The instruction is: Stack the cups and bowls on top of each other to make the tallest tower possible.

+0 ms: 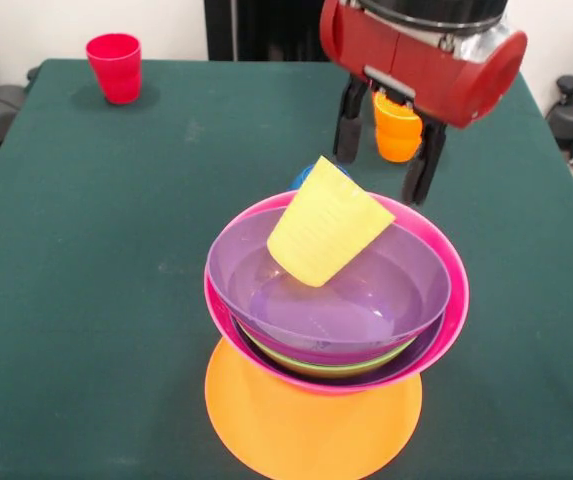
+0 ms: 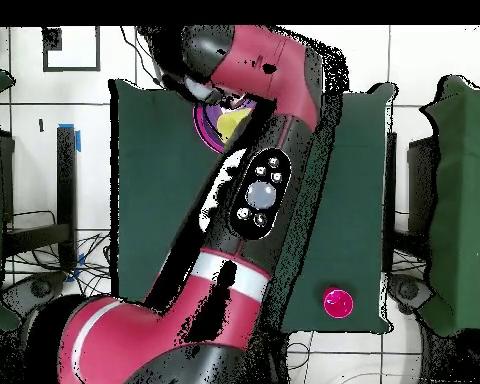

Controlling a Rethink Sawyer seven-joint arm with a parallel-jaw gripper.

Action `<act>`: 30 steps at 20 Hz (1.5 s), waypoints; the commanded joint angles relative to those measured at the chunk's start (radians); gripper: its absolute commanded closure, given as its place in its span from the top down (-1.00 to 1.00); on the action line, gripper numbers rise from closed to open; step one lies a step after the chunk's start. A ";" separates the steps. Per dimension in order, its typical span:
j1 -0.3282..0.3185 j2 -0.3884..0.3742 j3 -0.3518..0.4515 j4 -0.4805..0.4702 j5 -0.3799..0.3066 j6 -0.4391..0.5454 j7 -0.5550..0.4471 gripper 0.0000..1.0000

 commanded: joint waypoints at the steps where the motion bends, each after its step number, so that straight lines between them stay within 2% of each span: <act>1: 0.059 -0.116 0.145 0.384 -0.059 -0.243 0.075 1.00; 6: 0.065 -0.144 0.170 0.464 -0.045 -0.454 0.090 1.00; 10: 0.046 -0.158 0.235 0.509 -0.042 -0.662 0.080 1.00; 12: 0.038 -0.159 0.261 0.518 -0.041 -0.713 0.083 1.00; 23: 0.064 -0.162 0.241 0.526 -0.018 -0.679 0.161 1.00; 26: 0.068 -0.176 0.249 0.556 0.000 -0.669 0.183 1.00; 30: 0.083 -0.195 0.263 0.620 0.027 -0.712 0.221 1.00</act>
